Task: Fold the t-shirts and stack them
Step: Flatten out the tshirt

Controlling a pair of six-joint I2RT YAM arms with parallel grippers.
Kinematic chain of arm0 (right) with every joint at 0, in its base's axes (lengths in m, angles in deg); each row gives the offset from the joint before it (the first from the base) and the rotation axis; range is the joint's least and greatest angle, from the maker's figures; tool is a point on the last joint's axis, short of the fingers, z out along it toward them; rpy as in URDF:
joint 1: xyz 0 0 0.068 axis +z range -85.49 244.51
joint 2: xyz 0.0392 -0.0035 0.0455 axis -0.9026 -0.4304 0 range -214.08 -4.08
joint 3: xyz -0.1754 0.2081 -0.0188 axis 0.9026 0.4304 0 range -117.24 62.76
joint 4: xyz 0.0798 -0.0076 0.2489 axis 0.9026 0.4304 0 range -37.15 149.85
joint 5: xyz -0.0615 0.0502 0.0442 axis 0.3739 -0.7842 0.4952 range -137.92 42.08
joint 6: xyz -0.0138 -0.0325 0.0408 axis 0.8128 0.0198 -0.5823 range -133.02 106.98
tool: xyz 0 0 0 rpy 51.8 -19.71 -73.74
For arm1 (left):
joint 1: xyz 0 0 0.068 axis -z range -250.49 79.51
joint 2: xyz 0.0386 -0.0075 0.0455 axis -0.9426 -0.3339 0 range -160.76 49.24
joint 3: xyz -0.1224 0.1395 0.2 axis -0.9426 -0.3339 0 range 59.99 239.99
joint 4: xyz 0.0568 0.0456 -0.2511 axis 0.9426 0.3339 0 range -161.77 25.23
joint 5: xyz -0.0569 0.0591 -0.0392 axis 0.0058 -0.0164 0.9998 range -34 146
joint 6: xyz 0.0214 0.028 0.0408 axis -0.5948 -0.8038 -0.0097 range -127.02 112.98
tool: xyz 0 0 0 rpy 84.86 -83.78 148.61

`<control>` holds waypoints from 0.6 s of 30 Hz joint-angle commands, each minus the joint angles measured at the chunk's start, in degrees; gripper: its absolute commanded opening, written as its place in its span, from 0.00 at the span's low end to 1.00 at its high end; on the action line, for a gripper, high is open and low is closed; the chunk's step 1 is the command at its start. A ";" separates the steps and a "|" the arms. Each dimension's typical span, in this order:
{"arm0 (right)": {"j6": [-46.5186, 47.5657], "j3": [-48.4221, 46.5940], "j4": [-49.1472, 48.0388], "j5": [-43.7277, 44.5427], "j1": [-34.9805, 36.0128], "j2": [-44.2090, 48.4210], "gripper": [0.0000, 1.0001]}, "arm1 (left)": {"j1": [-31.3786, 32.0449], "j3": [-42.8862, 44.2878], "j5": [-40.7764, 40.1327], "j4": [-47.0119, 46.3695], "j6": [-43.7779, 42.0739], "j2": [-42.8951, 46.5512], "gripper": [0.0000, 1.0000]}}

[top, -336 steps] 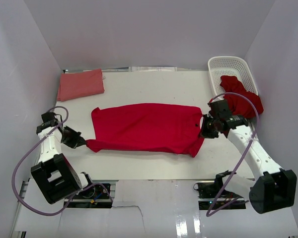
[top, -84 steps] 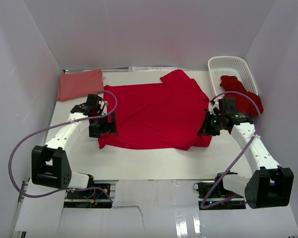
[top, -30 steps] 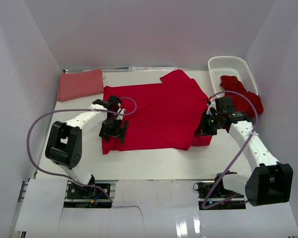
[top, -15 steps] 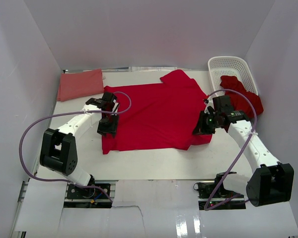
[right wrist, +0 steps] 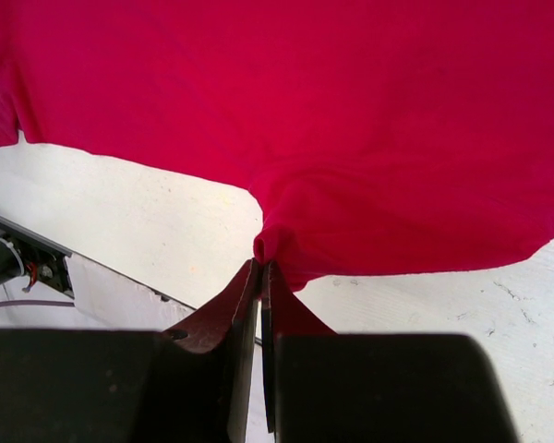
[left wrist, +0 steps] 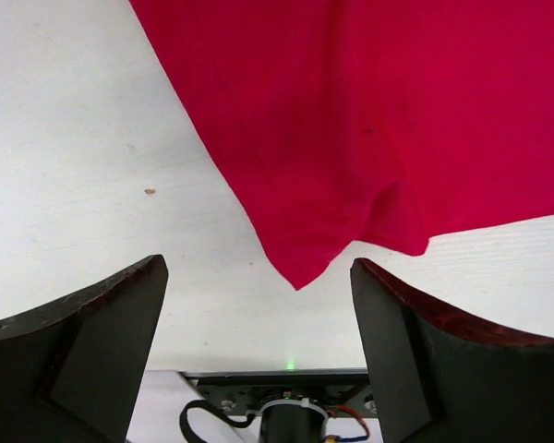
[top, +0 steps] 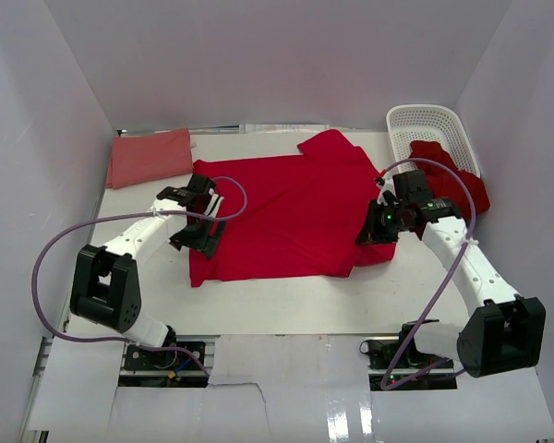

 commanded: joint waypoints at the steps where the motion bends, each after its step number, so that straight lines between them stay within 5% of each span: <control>1: 1.44 -3.10 1.80 -0.86 0.93 -0.82 0.08 | 0.27 -2.26 -0.61 0.33 -4.87 0.56 0.90; 13: 1.79 0.23 -0.74 -3.32 4.36 -2.23 0.08 | -2.19 -2.62 3.55 0.77 -7.33 1.71 0.85; 18: 1.88 1.11 -1.45 -3.76 5.07 -2.75 0.08 | 2.37 -7.36 0.29 1.39 -14.36 2.75 0.83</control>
